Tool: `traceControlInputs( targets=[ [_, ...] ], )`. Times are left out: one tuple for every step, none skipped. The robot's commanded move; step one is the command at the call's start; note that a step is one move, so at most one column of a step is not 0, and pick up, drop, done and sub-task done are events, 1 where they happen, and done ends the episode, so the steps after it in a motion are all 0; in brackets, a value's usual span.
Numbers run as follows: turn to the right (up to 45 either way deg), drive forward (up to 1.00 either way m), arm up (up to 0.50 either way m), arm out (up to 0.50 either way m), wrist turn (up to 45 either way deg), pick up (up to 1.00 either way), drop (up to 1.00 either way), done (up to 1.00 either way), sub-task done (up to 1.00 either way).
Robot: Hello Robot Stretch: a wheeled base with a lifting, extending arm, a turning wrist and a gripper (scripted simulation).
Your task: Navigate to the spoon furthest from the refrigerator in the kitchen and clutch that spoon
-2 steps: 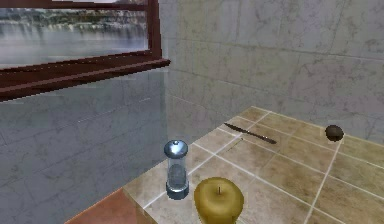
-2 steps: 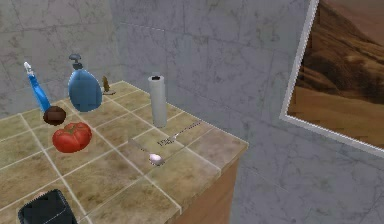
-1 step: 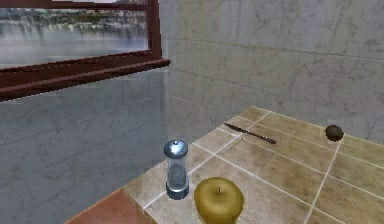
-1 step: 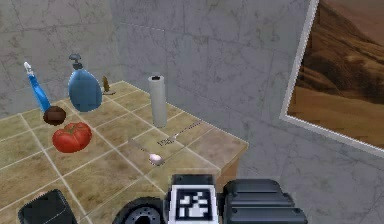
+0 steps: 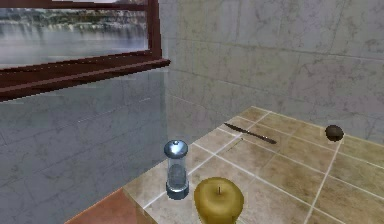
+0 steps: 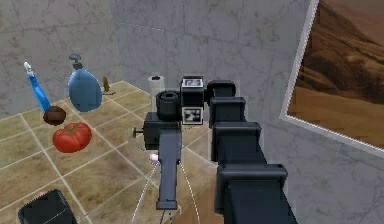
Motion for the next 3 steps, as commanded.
traceControlInputs(
  targets=[
    [0.0, 0.00, 0.00, 0.00, 45.0, 0.00, 0.00, 0.00, 0.00],
    [0.0, 0.00, 0.00, 0.00, 45.0, 0.00, 0.00, 0.00, 0.00],
    [0.0, 0.00, 0.00, 0.00, 45.0, 0.00, 0.00, 0.00, 0.00]
  ],
)
